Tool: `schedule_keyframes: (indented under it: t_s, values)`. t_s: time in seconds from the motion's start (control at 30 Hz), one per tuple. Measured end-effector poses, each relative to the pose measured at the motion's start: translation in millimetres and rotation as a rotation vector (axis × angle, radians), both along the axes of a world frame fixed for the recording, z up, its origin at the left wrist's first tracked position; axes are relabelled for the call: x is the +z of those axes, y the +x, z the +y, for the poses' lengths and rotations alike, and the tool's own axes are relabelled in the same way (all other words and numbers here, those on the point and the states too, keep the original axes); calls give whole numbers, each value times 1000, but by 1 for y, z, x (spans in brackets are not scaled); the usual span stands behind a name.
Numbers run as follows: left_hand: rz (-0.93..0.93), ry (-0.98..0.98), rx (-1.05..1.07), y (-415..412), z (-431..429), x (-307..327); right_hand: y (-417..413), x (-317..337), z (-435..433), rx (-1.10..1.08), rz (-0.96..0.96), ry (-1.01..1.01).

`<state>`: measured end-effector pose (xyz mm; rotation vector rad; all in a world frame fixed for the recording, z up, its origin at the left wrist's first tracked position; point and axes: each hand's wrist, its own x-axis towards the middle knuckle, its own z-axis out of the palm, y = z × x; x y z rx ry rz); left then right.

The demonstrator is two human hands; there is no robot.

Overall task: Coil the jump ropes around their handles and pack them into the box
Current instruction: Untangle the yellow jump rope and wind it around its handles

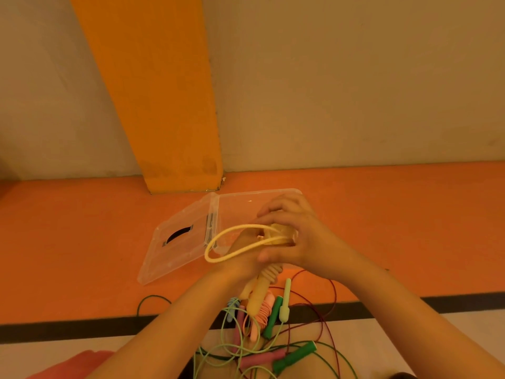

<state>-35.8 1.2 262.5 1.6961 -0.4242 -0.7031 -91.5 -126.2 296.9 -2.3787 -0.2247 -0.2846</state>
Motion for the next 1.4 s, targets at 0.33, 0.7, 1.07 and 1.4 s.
schedule_keyframes:
  t_s: [0.33,0.7,1.07,1.4]
  values:
    - [-37,-2,-23,-3,-4,0,-5,10,6,-11,-74,271]
    - [19,131,12,-2,-6,-4,-6,15,8,-137,-245,538]
    - [23,105,129,5,-3,7,-7,9,-5,-284,-260,437]
    - [276,-132,141,10,2,14,-5,-1,-9,-365,-259,230]
